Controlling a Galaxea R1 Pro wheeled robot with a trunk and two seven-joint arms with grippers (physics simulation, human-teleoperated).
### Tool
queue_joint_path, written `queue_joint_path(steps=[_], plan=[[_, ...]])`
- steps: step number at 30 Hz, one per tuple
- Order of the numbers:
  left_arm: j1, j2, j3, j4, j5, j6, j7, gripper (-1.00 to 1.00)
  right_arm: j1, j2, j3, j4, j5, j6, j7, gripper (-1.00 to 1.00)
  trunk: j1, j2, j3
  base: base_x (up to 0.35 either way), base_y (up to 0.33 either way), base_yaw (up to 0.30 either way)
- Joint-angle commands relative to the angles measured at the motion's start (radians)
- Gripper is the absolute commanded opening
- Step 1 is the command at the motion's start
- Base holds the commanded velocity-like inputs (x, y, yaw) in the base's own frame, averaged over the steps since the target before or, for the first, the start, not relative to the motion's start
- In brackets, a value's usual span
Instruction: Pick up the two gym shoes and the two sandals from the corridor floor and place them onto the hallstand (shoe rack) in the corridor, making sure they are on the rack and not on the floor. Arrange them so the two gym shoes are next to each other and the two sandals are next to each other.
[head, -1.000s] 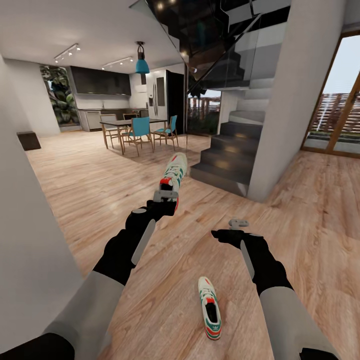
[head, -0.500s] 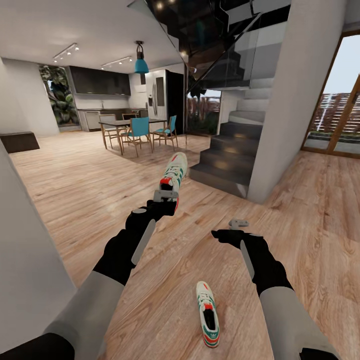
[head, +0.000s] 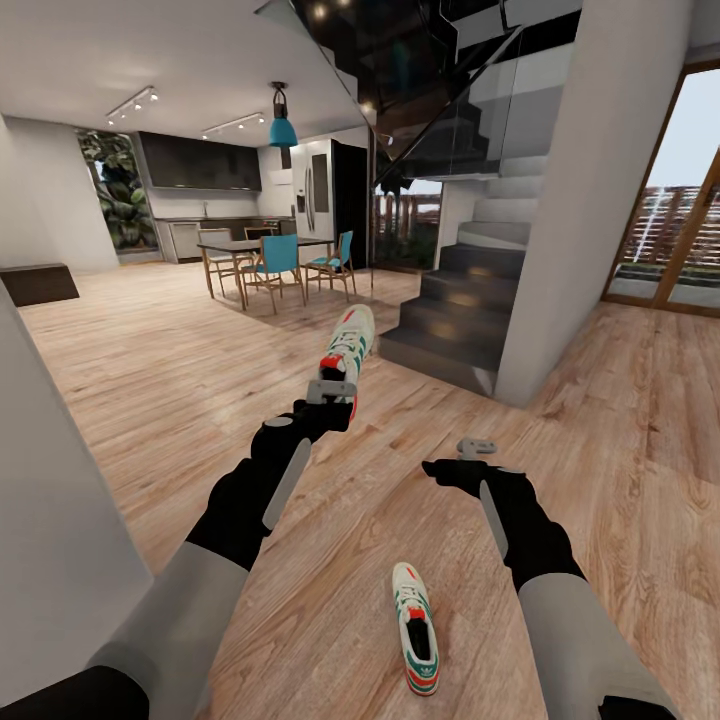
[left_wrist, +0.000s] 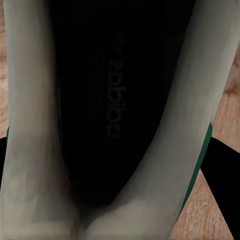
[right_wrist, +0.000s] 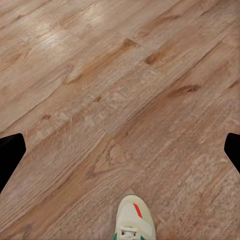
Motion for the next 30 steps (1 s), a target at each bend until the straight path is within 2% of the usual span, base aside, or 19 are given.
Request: queue_joint_path(steps=[1,5,9,12,14,16,18,19,20,23,26,30], plan=[[-0.001,0.000,-0.001,-0.001,0.011,0.004,0.009,-1.00,-0.001,0.002,-0.005,-0.001,0.011,0.004,0.009,1.00,0.000,0.000,-0.001,0.000,0.000,0.000],[-0.001,0.000,-0.001,-0.001,0.010,0.004,0.010,-1.00,-0.001,0.004,-0.003,0.007,0.012,-0.002,0.007,1.00,0.000,0.000,-0.001,0.000,0.000,0.000],[-0.001,0.000,0.000,0.000,0.010,0.005,0.012,-1.00,-0.001,0.004,-0.003,0.074,0.014,-0.064,0.000,1.00,0.000,0.000,-0.001,0.000,0.000,0.000],[-0.001,0.000,0.000,0.000,0.010,0.006,0.013,-1.00,-0.001,0.005,-0.003,0.079,0.014,-0.067,-0.002,1.00,0.000,0.000,-0.001,0.000,0.000,0.000],[-0.001,0.001,0.000,0.000,0.010,0.006,0.013,-1.00,-0.001,0.006,-0.003,0.106,0.014,-0.080,-0.027,1.00,0.000,0.000,-0.001,0.000,0.000,0.000],[-0.001,0.002,0.000,0.000,0.011,0.007,0.013,-1.00,-0.001,0.006,-0.003,0.154,0.015,-0.121,-0.068,1.00,0.000,0.000,-0.001,0.000,0.000,0.000],[-0.001,0.002,0.000,-0.001,0.011,0.007,0.013,-1.00,-0.001,0.006,-0.003,0.225,0.016,-0.197,-0.120,1.00,0.000,0.000,-0.001,0.000,0.000,0.000],[-0.001,0.003,0.000,-0.001,0.011,0.007,0.013,-1.00,-0.001,0.006,-0.002,0.303,0.016,-0.297,-0.171,1.00,0.000,0.000,-0.001,0.000,0.000,0.000],[-0.001,0.004,0.000,-0.001,0.011,0.007,0.013,-1.00,-0.001,0.006,-0.002,0.350,0.017,-0.365,-0.197,1.00,0.000,0.000,-0.001,0.000,0.000,0.000],[-0.001,0.004,0.000,-0.001,0.011,0.007,0.013,-1.00,-0.001,0.006,-0.002,0.428,0.016,-0.484,-0.232,1.00,0.000,0.000,-0.001,0.000,0.000,0.000],[-0.001,0.004,0.000,-0.001,0.011,0.007,0.013,-1.00,-0.001,0.006,-0.003,0.463,0.014,-0.532,-0.244,1.00,0.000,0.000,-0.001,0.000,0.000,0.000],[-0.001,0.004,0.000,-0.001,0.011,0.008,0.013,-1.00,-0.001,0.006,-0.003,0.472,0.012,-0.549,-0.247,1.00,0.000,0.000,-0.001,0.000,0.000,0.000]])
